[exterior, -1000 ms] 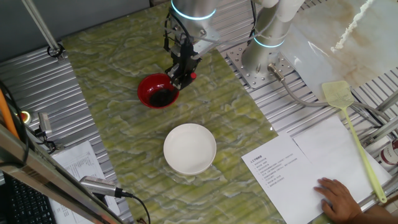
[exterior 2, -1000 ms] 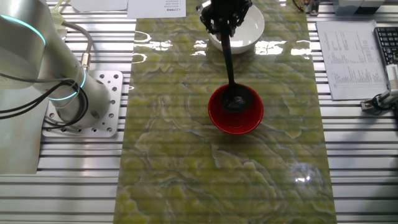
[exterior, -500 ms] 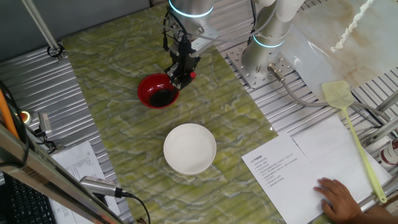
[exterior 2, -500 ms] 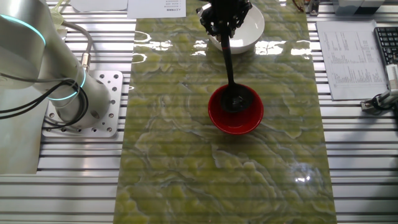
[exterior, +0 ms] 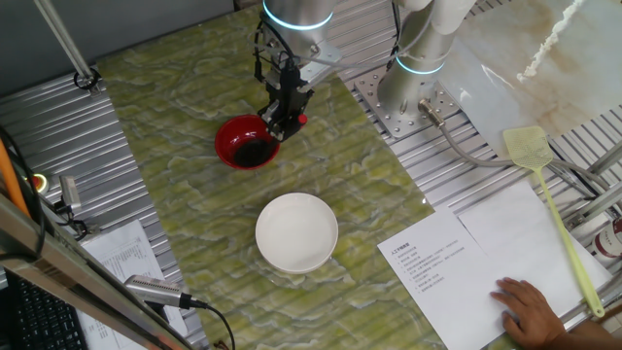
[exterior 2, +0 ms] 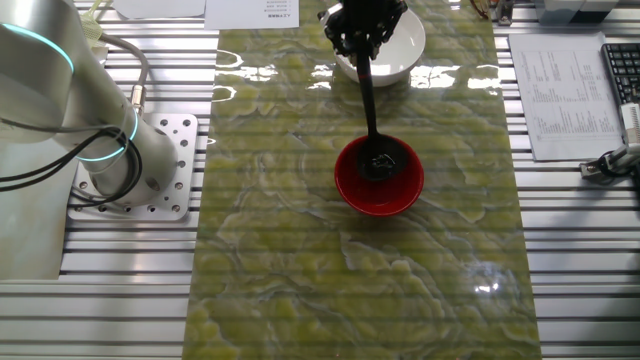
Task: Scoop water with a large spoon from one bowl to another
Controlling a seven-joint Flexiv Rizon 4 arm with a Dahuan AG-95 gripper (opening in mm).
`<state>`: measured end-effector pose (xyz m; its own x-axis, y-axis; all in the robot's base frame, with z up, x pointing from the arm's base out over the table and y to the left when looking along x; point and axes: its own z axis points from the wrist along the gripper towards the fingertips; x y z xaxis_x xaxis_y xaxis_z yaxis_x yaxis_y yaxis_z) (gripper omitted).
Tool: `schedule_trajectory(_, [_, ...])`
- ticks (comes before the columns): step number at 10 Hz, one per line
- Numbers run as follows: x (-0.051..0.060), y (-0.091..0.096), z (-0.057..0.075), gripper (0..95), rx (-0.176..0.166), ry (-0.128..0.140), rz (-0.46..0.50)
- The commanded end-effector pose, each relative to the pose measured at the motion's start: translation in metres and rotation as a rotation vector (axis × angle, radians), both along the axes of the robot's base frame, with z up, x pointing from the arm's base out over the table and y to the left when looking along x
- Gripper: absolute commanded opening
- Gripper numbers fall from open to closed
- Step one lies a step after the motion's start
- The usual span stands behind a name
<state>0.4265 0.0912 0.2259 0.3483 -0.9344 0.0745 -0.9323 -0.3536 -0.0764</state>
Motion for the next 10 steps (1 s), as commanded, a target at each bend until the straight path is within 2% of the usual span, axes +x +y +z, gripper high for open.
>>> schedule_trajectory(1, [0.0007,0.0018,-0.001,0.0,-0.041,0.002,0.029])
schedule_trajectory(5, [0.0007,0.0,-0.0026,0.0,-0.057,0.009,0.11])
schedule_trajectory(10, [0.0015,-0.0035,-0.0088,0.0,-0.051,0.032,0.181])
